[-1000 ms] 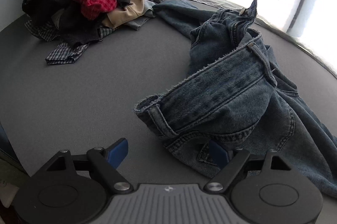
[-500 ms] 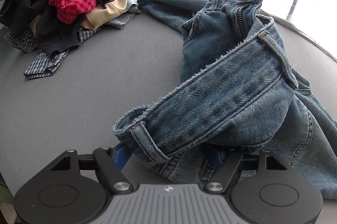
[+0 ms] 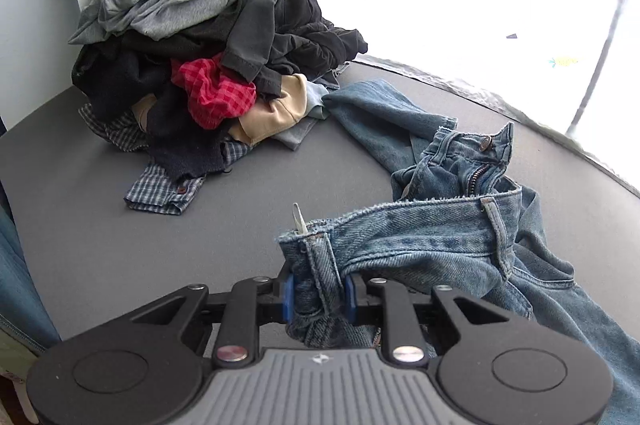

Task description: Fold clothes

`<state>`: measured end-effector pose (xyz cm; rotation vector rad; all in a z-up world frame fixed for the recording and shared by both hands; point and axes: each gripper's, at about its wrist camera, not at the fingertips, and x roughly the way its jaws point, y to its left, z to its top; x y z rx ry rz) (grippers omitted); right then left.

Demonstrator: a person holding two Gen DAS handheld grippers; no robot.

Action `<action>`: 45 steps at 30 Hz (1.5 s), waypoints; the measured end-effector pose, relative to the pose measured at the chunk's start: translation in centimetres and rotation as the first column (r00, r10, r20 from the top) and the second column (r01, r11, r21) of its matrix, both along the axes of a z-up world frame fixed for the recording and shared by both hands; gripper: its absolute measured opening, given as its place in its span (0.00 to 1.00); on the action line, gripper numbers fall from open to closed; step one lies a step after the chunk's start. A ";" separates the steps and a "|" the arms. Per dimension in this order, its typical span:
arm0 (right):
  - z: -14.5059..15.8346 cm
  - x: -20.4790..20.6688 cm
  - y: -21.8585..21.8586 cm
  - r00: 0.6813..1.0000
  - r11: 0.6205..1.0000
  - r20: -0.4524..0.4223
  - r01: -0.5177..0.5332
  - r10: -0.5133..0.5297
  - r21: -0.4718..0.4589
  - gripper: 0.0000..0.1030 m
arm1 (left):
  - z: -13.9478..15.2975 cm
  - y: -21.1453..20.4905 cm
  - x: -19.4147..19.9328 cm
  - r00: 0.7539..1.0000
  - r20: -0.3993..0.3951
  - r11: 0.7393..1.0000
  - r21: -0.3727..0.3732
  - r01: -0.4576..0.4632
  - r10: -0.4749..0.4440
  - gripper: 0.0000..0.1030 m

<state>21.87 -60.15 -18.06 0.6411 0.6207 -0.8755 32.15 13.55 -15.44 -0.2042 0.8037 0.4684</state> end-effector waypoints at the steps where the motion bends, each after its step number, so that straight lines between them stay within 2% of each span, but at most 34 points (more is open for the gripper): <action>1: 0.7 -0.7 0.6 1.000 1.000 0.007 -0.004 0.004 -0.019 0.05 | 0.9 0.0 -0.6 1.000 0.005 0.999 0.035 0.003 -0.003 0.25; 4: 1.4 -2.5 2.0 1.000 0.998 -0.029 -0.010 0.008 -0.056 0.05 | 0.2 0.6 -2.2 0.999 -0.042 0.999 0.042 -0.032 0.033 0.25; 7: -1.5 -2.3 1.9 0.981 0.998 -0.186 -0.055 0.049 -0.030 0.09 | -1.9 0.6 -2.8 0.991 -0.122 0.997 0.060 -0.045 0.052 0.26; 8: -2.6 -2.2 1.9 0.968 0.997 -0.244 -0.071 0.066 -0.011 0.12 | -2.6 0.6 -3.0 0.987 -0.149 0.997 0.066 -0.049 0.058 0.27; 10: -3.7 -2.3 2.1 0.950 0.997 -0.302 -0.080 0.076 -0.002 0.18 | -4.0 0.6 -3.5 0.977 -0.202 0.995 0.078 -0.057 0.072 0.31; 12: -3.5 -2.5 2.7 0.942 0.995 -0.329 -0.085 0.067 -0.042 0.35 | -5.3 0.5 -3.9 0.964 -0.253 0.994 0.090 -0.064 0.085 0.35; 14: -2.6 -2.7 2.9 0.946 0.992 -0.317 -0.094 0.061 -0.090 0.43 | -4.0 0.8 -3.9 0.971 -0.220 0.993 0.086 -0.079 0.096 0.43; 16: -1.8 -2.7 2.9 0.950 0.986 -0.306 -0.102 0.057 -0.134 0.44 | -2.6 1.2 -4.0 0.978 -0.175 0.991 0.091 -0.100 0.115 0.52; 17: -1.5 -2.5 2.8 0.953 0.982 -0.299 -0.106 0.056 -0.155 0.46 | -1.9 1.5 -4.0 0.981 -0.151 0.989 0.093 -0.111 0.124 0.54; 19: -1.0 -2.2 2.5 0.960 0.979 -0.275 -0.111 0.061 -0.170 0.49 | -0.2 1.8 -4.2 0.986 -0.079 0.986 0.092 -0.142 0.149 0.62; 22: -0.5 -1.3 1.4 0.970 0.979 -0.234 -0.107 0.064 -0.173 0.52 | 2.1 2.2 -4.0 0.982 0.012 0.980 0.072 -0.188 0.187 0.66; 25: -0.4 0.1 0.2 0.972 0.975 -0.220 -0.120 0.078 -0.185 0.54 | 3.4 2.1 -2.9 0.980 0.074 0.982 0.018 -0.188 0.186 0.67; 32: -1.3 4.9 -2.8 0.968 0.968 -0.212 -0.172 0.132 -0.182 0.62 | 2.9 -1.9 1.2 0.996 0.044 0.995 0.057 -0.085 0.083 0.67; 37: -3.1 8.5 -5.1 0.964 0.974 -0.205 -0.195 0.169 -0.116 0.62 | 2.1 -4.5 4.5 0.999 0.035 0.997 0.071 0.002 -0.004 0.70; 38: -3.8 9.3 -5.6 0.960 0.973 -0.208 -0.212 0.189 -0.095 0.59 | 1.9 -5.0 5.2 0.999 0.035 0.997 0.074 0.019 -0.021 0.71; 40: -5.2 10.9 -6.4 0.945 0.972 -0.246 -0.232 0.214 -0.044 0.48 | 1.6 -5.9 6.6 0.998 0.035 0.995 0.082 0.052 -0.055 0.73; 42: -6.4 12.2 -7.1 0.938 0.976 -0.281 -0.216 0.202 -0.022 0.28 | 1.3 -6.7 8.0 0.998 0.021 0.994 0.092 0.057 -0.059 0.73; 45: -6.8 13.0 -8.2 0.962 0.993 -0.253 -0.115 0.106 -0.020 0.15 | 1.2 -7.8 9.9 0.996 0.003 0.990 0.110 0.088 -0.089 0.73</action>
